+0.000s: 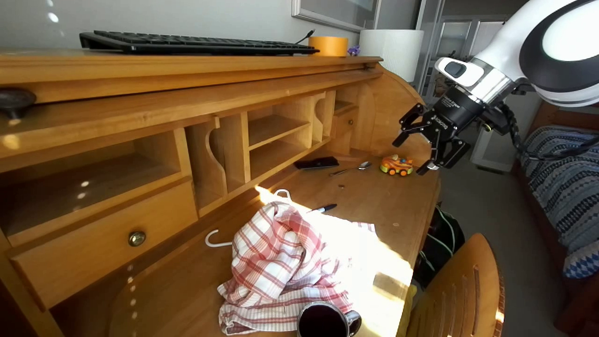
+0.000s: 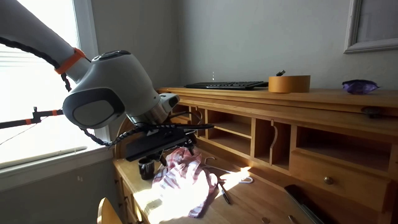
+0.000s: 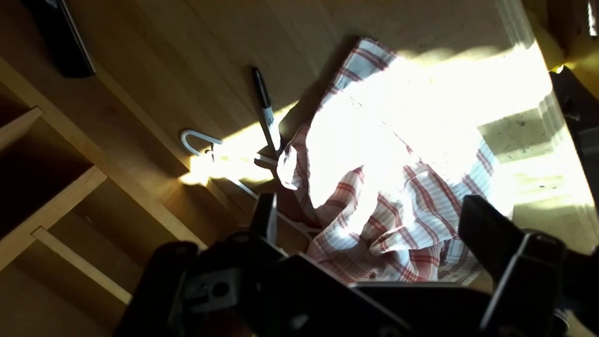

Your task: Pick up the marker and put it in the cup

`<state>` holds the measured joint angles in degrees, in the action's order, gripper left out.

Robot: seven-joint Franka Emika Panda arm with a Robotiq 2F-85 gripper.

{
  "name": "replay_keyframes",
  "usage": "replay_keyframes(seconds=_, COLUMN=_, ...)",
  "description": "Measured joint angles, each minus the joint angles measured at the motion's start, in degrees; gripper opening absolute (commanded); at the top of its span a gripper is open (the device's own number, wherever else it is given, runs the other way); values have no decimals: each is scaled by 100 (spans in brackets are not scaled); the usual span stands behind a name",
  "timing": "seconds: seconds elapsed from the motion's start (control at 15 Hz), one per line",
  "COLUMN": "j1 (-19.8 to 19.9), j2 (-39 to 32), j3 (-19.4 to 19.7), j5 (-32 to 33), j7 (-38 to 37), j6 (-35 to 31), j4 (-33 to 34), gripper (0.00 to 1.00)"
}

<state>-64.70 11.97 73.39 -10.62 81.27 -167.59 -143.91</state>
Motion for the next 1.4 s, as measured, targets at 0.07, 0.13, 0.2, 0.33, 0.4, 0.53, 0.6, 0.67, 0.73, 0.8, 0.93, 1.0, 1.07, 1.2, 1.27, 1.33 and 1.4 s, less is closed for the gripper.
replay_keyframes(seconds=0.07, j1=-57, j2=0, j3=36, j5=9, j7=87, j6=-12, j4=0, gripper=100)
replay_keyframes(seconds=0.13, j1=-168, j2=-10, j3=126, j5=9, j7=204, j6=-16, j4=1, gripper=100)
replay_keyframes(seconds=0.2, j1=-330, j2=-37, j3=278, j5=9, j7=324, j6=-18, j4=7, gripper=100)
replay_keyframes(seconds=0.33, j1=-741, j2=-125, j3=698, j5=10, j7=665, j6=-59, j4=46, gripper=100)
replay_keyframes(seconds=0.4, j1=-981, j2=-176, j3=955, j5=13, j7=831, j6=-59, j4=88, gripper=100)
replay_keyframes(seconds=0.53, j1=-1470, j2=-275, j3=1490, j5=25, j7=1039, j6=-41, j4=176, gripper=100)
replay_keyframes(seconds=0.6, j1=-1741, j2=-338, j3=1794, j5=45, j7=1081, j6=7, j4=225, gripper=100)
replay_keyframes(seconds=0.67, j1=-2004, j2=-402, j3=2090, j5=82, j7=1086, j6=67, j4=269, gripper=100)
replay_keyframes(seconds=0.73, j1=-2271, j2=-465, j3=2393, j5=146, j7=1083, j6=115, j4=303, gripper=100)
replay_keyframes(seconds=0.8, j1=-2518, j2=-515, j3=2678, j5=259, j7=1044, j6=139, j4=321, gripper=100)
replay_keyframes(seconds=0.93, j1=-2966, j2=-572, j3=3214, j5=613, j7=819, j6=164, j4=334, gripper=100)
replay_keyframes(seconds=1.0, j1=-3165, j2=-575, j3=3461, j5=844, j7=649, j6=174, j4=340, gripper=100)
replay_keyframes(seconds=1.07, j1=-3359, j2=-574, j3=3704, j5=1094, j7=457, j6=189, j4=351, gripper=100)
replay_keyframes(seconds=1.2, j1=-3742, j2=-566, j3=4193, j5=1674, j7=-31, j6=234, j4=397, gripper=100)
replay_keyframes(seconds=1.27, j1=-3931, j2=-548, j3=4433, j5=2000, j7=-315, j6=266, j4=438, gripper=100)
replay_keyframes(seconds=1.33, j1=-4114, j2=-513, j3=4665, j5=2333, j7=-614, j6=298, j4=490, gripper=100)
replay_keyframes(seconds=1.4, j1=-4299, j2=-453, j3=4888, j5=2666, j7=-918, j6=340, j4=566, gripper=100)
